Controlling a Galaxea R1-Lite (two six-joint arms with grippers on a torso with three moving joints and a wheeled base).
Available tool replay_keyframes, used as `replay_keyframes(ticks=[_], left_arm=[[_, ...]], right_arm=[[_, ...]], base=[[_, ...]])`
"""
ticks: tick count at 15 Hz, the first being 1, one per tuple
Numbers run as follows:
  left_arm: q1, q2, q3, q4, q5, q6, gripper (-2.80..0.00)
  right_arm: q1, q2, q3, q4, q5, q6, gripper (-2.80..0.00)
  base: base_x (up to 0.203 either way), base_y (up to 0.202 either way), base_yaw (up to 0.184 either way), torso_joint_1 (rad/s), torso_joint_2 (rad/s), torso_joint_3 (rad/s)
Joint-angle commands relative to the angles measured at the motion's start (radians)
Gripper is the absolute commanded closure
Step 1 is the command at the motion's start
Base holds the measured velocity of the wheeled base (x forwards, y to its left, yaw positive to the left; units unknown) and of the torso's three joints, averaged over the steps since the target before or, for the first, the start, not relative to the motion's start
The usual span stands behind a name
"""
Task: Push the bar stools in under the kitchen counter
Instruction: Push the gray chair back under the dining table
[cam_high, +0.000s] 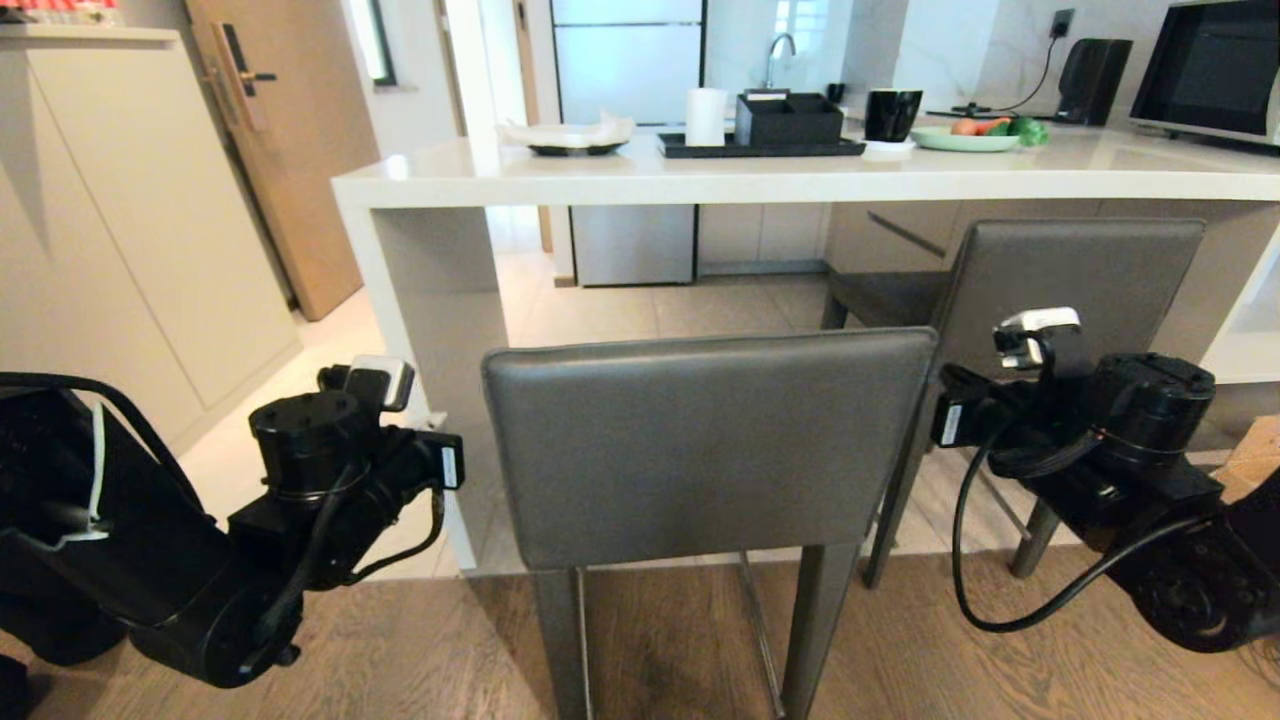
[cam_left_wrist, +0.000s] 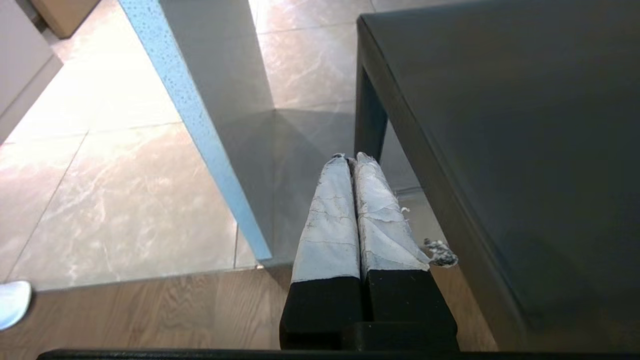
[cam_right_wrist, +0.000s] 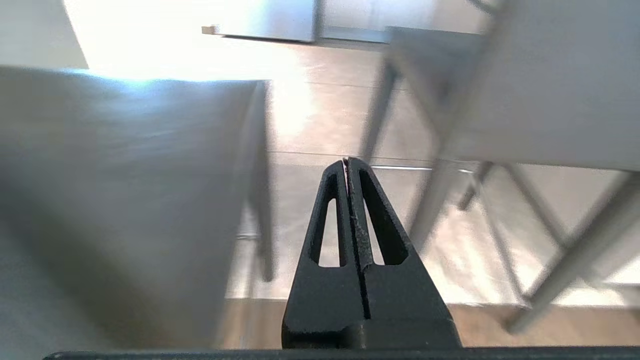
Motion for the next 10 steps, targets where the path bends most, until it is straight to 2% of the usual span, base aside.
replay_keyframes(ticks=[1,6,10], left_arm=[[-0.005,-0.043,0.018,-0.007,0.002,0.001,0.00],[-0.104,-0.034,-0.008,-0.005,0.057,-0.001,0.00],[-0.144,-0.021,-0.010,-0.004,0.077,-0.002,0.00]], right_arm=[[-0.038,-0.013,0.002,-0.008,0.012,0.000,0.00],[0.021,0.028,-0.025,-0.009,0.013,0.001,0.00],[0.091,0.062,-0.052,-0.008,0.006,0.000,0.00]], base=[[0.000,0.000,0.000,0.000,0.00,0.000],[0.000,0.000,0.000,0.000,0.00,0.000],[0.000,0.000,0.000,0.000,0.00,0.000]])
